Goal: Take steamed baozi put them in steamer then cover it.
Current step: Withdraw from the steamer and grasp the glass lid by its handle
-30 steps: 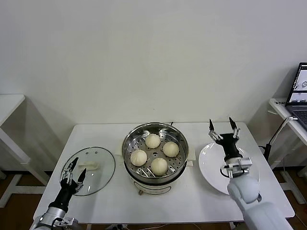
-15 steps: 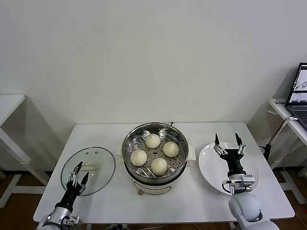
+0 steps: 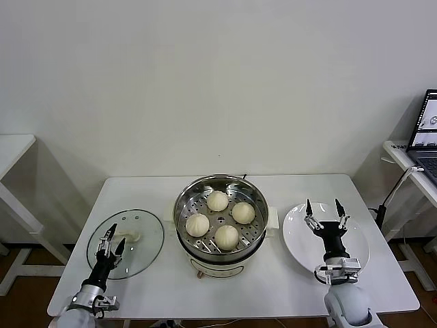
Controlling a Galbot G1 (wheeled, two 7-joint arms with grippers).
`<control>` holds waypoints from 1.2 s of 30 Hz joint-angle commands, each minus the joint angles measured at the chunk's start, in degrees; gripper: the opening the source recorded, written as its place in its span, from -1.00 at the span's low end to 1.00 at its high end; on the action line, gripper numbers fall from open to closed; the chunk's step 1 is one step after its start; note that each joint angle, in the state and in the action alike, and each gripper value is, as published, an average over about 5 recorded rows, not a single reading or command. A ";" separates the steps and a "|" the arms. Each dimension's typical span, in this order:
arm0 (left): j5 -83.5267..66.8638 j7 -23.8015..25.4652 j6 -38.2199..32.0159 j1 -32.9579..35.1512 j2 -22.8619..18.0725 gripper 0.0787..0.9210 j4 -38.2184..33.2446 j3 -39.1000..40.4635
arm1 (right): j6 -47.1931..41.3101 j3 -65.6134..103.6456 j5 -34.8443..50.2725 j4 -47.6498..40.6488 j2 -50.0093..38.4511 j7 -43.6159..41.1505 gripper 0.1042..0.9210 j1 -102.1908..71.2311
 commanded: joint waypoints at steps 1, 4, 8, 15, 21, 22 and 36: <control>0.55 -0.58 1.68 -3.73 -0.56 0.77 2.93 0.53 | 0.45 0.40 -1.40 -0.42 0.75 -0.04 0.76 -0.92; 0.62 -0.47 2.45 -4.40 -0.56 0.77 3.30 0.83 | 0.57 0.42 -1.66 -0.45 0.91 -0.06 0.76 -0.98; 0.61 -0.31 3.17 -4.96 -0.58 0.77 3.52 1.15 | 0.60 0.45 -1.85 -0.36 0.93 -0.05 0.76 -0.97; 0.56 -0.01 4.09 -5.87 -0.82 0.77 4.17 1.96 | 0.83 0.51 -2.34 -0.63 1.09 -0.03 0.76 -1.04; 0.57 0.12 4.62 -7.06 -0.92 0.77 5.61 2.33 | 0.82 0.67 -2.32 -0.43 0.72 0.08 0.76 -0.83; 0.58 0.14 4.69 -7.25 -0.92 0.77 5.91 2.38 | 0.82 0.67 -2.33 -0.42 0.68 0.09 0.76 -0.80; 1.27 1.21 4.94 -8.55 -0.96 0.32 9.50 2.70 | 0.74 0.65 -2.39 -0.12 0.33 0.40 0.76 -0.41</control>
